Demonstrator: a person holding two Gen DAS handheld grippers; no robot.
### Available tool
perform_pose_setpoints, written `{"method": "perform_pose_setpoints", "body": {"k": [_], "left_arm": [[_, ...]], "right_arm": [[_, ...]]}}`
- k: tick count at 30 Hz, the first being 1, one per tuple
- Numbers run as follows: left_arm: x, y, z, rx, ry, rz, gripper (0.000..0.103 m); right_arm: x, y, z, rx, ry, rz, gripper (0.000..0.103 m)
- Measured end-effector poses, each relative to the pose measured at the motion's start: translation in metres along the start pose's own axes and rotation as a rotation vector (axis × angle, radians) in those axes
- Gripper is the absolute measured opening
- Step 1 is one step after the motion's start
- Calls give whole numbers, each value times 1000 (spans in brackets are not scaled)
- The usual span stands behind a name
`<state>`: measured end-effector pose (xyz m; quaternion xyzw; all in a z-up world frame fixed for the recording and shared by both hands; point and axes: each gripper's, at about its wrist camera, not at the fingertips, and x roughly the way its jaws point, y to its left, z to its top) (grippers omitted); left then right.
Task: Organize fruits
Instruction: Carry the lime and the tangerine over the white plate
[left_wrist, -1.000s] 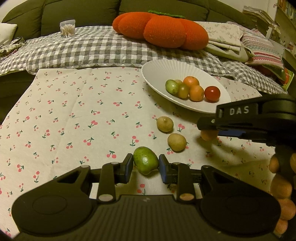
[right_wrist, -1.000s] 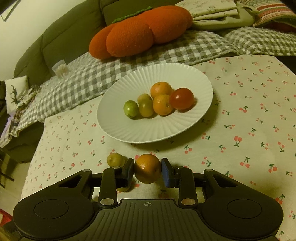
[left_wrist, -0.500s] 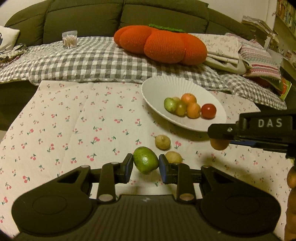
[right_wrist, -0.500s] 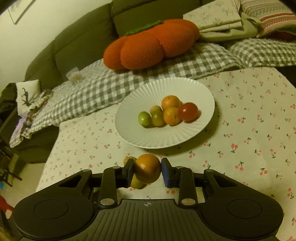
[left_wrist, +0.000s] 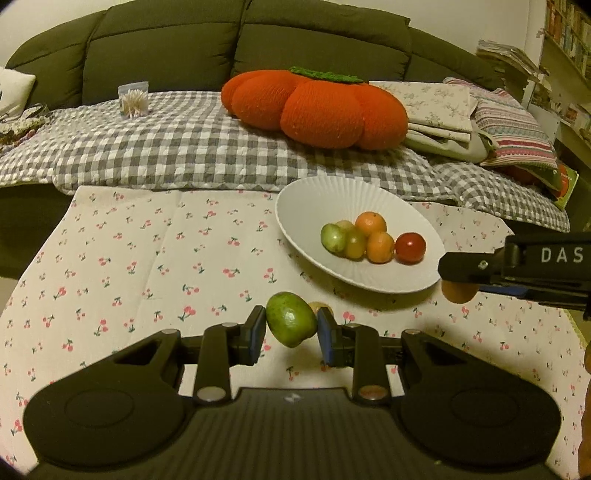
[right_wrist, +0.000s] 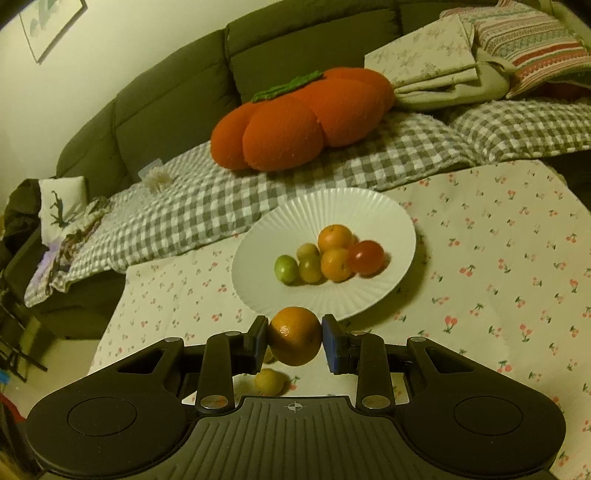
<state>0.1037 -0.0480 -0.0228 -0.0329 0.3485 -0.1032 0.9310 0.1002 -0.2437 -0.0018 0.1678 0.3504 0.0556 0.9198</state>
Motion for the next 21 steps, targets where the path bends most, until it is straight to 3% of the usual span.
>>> {"method": "perform_pose_setpoints", "body": {"k": [12, 21], "left_arm": [[15, -1, 22, 44, -27, -7, 28], [45, -18, 42, 107, -44, -38, 28]], "right_arm": [[1, -25, 23, 44, -45, -25, 30], [23, -47, 35, 93, -32, -51, 30]]}}
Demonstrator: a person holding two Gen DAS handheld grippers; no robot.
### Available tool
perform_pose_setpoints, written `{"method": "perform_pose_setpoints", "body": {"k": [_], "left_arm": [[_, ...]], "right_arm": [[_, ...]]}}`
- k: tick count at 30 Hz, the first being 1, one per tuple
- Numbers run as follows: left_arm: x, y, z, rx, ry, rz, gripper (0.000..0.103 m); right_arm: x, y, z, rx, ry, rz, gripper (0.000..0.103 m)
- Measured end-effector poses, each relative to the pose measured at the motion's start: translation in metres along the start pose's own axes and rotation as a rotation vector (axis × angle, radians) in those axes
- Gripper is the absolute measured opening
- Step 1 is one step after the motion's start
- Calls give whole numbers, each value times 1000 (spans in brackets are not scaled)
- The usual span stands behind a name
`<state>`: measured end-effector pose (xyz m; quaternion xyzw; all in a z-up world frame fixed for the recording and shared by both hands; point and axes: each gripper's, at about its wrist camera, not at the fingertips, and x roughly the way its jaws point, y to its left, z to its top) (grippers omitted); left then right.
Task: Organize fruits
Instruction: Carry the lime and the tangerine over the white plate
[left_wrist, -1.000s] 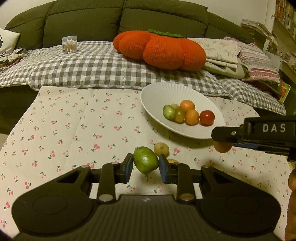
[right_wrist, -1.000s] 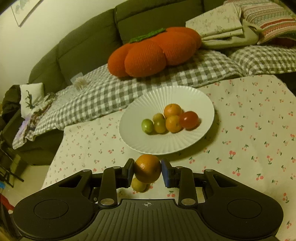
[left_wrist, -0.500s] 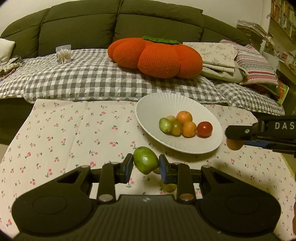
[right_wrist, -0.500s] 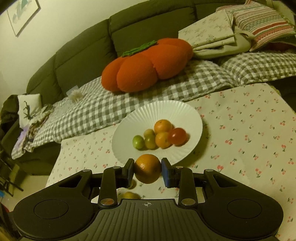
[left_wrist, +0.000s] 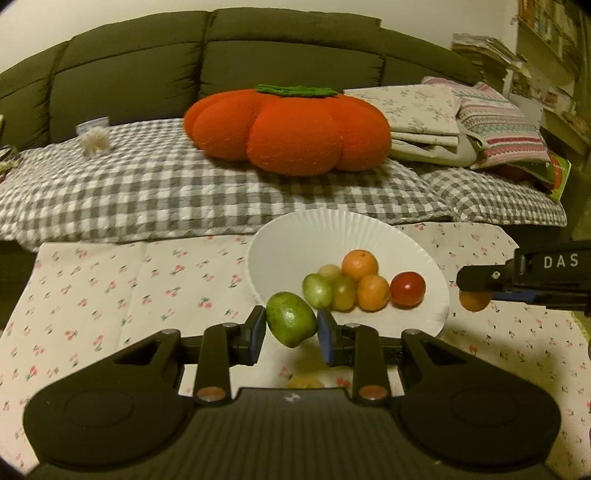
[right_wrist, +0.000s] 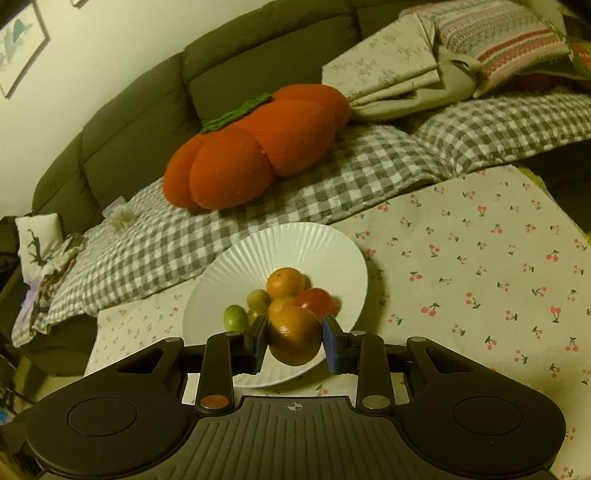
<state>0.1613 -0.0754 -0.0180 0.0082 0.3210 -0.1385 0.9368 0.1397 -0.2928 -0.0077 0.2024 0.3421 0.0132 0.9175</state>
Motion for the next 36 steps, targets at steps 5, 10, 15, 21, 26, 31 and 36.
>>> {"method": "perform_pose_setpoints", "body": {"k": [5, 10, 15, 21, 26, 31, 36], "left_arm": [[21, -14, 4, 33, 10, -36, 28], [35, -26, 3, 55, 18, -66, 28], [43, -31, 0, 84, 17, -92, 28], [46, -35, -2, 102, 13, -131, 28], [50, -41, -6, 128, 22, -145, 28], [52, -40, -7, 123, 17, -166, 29], [56, -44, -7, 133, 20, -170, 29]], "right_arm": [[14, -10, 10, 12, 6, -12, 30], [31, -18, 21, 1, -1, -46, 30], [50, -22, 29, -8, -3, -57, 30], [66, -18, 25, -36, 5, -49, 30], [68, -18, 26, -34, -2, -52, 30], [74, -18, 29, -40, -15, -57, 30], [77, -18, 31, -44, -22, -56, 30]]}}
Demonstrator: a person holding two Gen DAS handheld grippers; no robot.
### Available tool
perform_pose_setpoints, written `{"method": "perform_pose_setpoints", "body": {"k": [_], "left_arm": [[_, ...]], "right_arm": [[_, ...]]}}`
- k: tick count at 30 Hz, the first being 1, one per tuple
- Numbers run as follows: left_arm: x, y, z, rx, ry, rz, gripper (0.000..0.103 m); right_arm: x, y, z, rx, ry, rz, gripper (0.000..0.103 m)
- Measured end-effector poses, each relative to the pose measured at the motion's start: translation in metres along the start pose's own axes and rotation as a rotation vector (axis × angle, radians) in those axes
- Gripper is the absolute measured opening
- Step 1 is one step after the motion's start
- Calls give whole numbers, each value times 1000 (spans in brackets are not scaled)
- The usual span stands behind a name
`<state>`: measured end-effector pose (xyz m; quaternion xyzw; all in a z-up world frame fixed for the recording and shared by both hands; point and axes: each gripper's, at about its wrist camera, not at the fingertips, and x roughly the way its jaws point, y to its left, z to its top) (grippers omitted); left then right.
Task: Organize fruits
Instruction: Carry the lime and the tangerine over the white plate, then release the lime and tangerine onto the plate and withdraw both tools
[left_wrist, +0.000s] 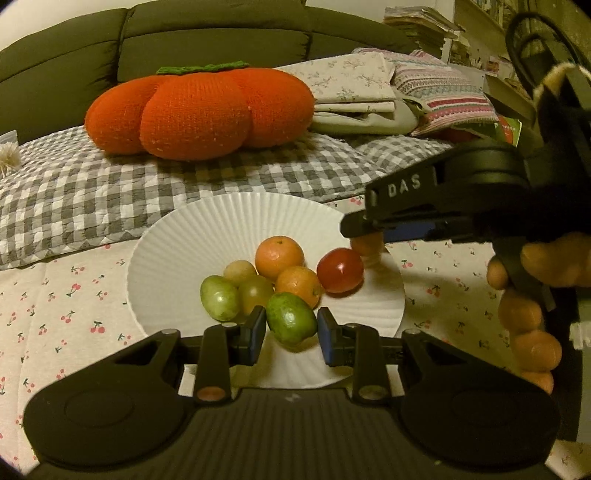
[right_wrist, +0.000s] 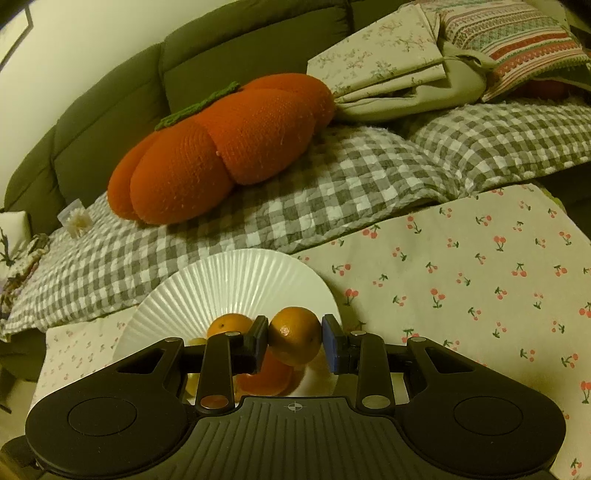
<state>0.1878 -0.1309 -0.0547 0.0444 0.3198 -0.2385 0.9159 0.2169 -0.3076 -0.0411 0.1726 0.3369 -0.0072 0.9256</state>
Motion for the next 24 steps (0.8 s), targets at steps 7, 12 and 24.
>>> {"method": "perform_pose_setpoints", "body": {"k": [7, 12, 24], "left_arm": [[6, 0, -2, 5, 10, 14, 29], [0, 1, -1, 2, -8, 11, 50], [-37, 32, 4, -106, -32, 27, 50]], "right_arm": [[10, 5, 3, -34, -12, 0, 30], [13, 5, 4, -36, -16, 16, 34], [1, -1, 6, 66, -12, 91, 43]]}}
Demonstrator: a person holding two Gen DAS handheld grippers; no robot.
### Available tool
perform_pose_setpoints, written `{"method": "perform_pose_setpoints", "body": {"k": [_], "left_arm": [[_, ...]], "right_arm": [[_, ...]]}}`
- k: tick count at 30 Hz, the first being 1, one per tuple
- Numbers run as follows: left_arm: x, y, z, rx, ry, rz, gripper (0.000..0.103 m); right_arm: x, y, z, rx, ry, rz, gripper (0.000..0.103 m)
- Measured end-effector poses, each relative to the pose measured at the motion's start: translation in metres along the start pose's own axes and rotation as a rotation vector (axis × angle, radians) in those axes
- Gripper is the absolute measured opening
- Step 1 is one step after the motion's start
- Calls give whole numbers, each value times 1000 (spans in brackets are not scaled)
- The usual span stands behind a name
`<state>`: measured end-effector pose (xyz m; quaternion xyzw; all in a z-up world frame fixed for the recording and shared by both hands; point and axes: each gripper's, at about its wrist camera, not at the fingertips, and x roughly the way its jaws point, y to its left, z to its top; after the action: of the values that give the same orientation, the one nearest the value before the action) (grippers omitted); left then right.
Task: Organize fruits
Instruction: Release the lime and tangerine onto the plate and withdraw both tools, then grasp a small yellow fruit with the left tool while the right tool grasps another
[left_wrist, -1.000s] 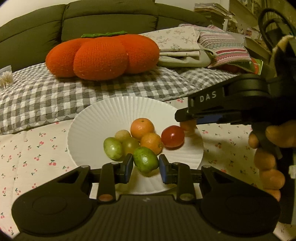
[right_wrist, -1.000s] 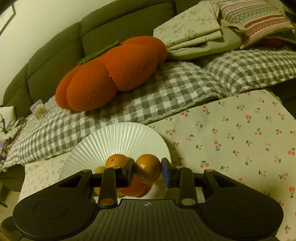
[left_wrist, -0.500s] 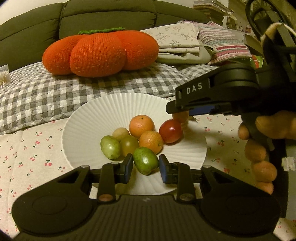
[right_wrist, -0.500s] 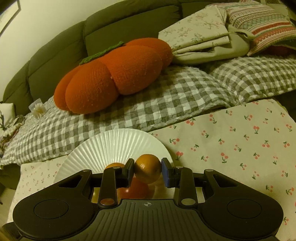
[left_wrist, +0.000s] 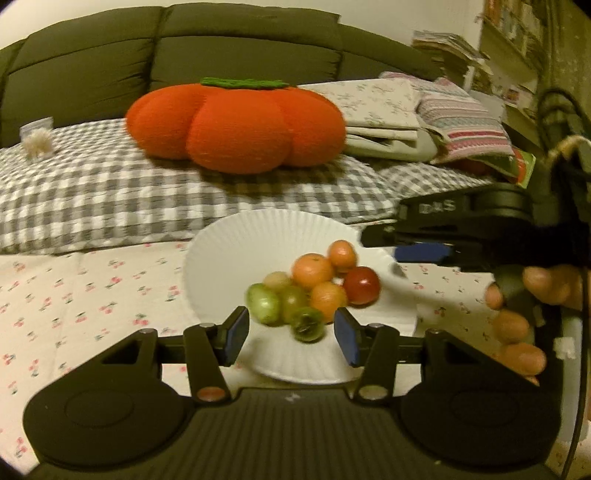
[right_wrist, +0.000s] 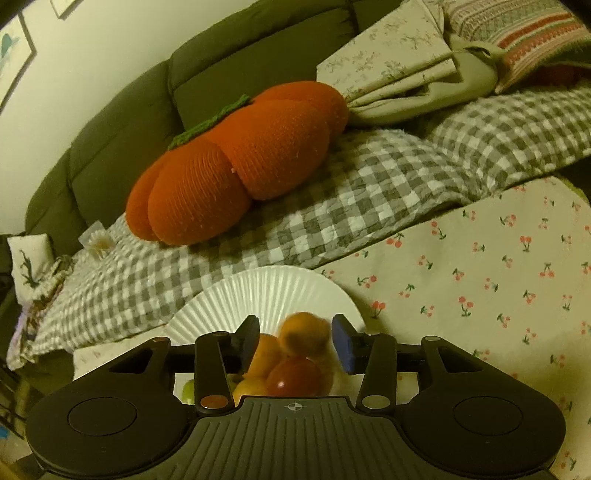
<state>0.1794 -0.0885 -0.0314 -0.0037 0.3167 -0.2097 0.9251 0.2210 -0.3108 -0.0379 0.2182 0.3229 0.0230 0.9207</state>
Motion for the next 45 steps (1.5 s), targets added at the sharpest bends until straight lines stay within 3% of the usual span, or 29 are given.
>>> {"method": "perform_pose_setpoints", "body": {"k": [11, 23, 25, 32, 41, 45], "left_arm": [[-32, 35, -4, -123, 21, 53, 50], [-55, 36, -28, -195, 85, 58, 51], [-57, 37, -33, -212, 98, 59, 51], [-50, 38, -39, -236, 117, 49, 60], [-26, 42, -41, -256, 158, 40, 60], [-17, 37, -40, -242, 158, 30, 60]], "right_arm": [[-49, 20, -11, -6, -14, 25, 43], [-82, 50, -38, -100, 14, 59, 43], [-86, 55, -45, -114, 24, 62, 48], [-94, 64, -73, -175, 77, 58, 52], [-86, 62, -99, -236, 169, 48, 52], [-83, 66, -106, -329, 176, 20, 52]]}}
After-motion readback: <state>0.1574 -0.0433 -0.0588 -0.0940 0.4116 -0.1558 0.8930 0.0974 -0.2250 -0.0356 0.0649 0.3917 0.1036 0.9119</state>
